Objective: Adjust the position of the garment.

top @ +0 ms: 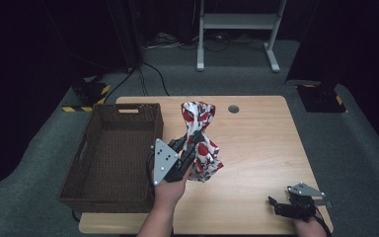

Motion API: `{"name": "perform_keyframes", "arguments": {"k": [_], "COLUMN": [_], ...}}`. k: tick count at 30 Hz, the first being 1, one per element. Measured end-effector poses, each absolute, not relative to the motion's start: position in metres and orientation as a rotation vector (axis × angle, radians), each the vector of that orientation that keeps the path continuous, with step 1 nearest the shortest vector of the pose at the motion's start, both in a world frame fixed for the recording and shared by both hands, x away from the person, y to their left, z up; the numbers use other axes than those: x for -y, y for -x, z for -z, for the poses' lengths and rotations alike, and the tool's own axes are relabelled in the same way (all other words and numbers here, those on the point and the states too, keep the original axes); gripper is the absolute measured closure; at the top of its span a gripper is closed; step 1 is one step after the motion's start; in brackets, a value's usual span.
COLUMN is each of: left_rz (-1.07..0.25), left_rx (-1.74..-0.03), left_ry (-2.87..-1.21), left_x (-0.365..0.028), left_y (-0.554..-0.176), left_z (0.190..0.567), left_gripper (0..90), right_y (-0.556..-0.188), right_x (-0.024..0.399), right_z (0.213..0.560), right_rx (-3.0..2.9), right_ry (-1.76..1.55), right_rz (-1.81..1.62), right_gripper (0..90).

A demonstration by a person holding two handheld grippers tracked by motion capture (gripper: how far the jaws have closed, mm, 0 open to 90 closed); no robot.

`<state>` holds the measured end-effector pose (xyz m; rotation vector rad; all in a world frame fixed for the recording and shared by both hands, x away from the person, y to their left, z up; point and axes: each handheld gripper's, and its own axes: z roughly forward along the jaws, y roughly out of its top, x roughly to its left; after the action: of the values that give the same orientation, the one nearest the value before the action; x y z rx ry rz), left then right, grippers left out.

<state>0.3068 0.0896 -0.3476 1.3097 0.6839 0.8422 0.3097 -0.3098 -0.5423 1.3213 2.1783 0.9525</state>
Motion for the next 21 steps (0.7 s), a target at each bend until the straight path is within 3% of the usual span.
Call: {"name": "perform_keyframes", "arguments": {"k": [21], "left_rz": [-0.861], "left_rx": [-0.686], "left_ry": [-1.295], "left_x": [-0.11], "left_y": [-0.306], "left_z": [0.333], "left_gripper": [81.4], "right_y": [-0.31], "right_x": [0.309], "right_z": [0.542], "right_rx": [-2.179], "right_ry": [-1.319], "right_rz": [-0.948], "right_gripper": [13.0]}}
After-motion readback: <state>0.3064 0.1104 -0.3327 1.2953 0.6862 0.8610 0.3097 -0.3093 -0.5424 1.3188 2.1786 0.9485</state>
